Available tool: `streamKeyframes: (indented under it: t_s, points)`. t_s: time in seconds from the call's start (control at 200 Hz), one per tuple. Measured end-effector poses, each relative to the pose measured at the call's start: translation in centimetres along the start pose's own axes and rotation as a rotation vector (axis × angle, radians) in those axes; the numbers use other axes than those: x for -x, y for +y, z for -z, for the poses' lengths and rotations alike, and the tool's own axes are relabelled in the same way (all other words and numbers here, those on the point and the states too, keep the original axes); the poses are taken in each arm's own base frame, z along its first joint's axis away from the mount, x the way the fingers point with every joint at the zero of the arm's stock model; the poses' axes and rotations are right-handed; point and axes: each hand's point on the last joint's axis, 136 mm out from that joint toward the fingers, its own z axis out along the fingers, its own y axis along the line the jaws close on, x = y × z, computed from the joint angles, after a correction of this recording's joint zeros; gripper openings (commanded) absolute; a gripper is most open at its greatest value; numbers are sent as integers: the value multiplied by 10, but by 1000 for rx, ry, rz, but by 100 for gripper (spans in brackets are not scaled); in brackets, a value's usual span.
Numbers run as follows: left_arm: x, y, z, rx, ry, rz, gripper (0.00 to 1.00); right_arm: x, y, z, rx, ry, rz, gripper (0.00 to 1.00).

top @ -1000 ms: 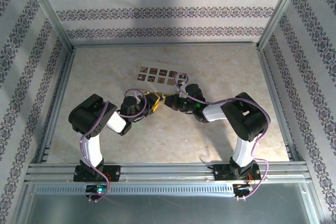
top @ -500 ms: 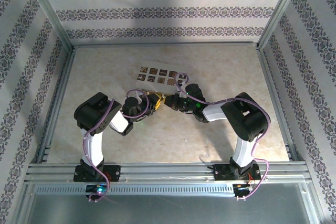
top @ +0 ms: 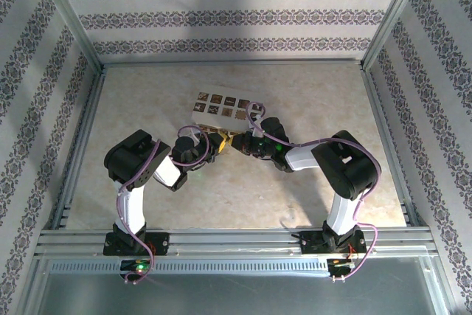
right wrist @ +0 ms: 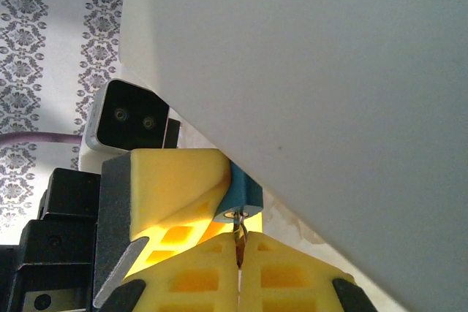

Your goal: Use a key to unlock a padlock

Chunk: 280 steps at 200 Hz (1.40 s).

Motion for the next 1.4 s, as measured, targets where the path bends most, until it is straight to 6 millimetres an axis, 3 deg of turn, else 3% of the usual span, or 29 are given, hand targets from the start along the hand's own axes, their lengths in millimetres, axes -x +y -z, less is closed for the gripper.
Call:
streamKeyframes:
  t_s: [0.18, 0.34, 0.55, 0.865, 1.024, 1.309, 1.399]
  points:
    - [-1, 0, 0, -2, 3, -2, 10, 0, 1, 8, -14, -1, 8, 21]
    - [-1, 2, 0, 9, 0, 0, 8, 8, 11, 27, -20, -36, 76, 28]
    - [-1, 2, 0, 8, -1, 0, 8, 12, 29, 57, -69, -76, 250, 34]
    - [-1, -2, 1, 7, -1, 0, 8, 12, 59, 107, -154, -152, 586, 51]
    - [-1, -1, 1, 13, -1, 7, 8, 13, 73, 125, -182, -208, 746, 67]
    - [0, 2, 2, 24, -12, 40, 7, 16, 75, 145, -256, -253, 1017, 95]
    - [2, 3, 4, 24, -26, 53, 5, 11, 74, 147, -253, -238, 1108, 98]
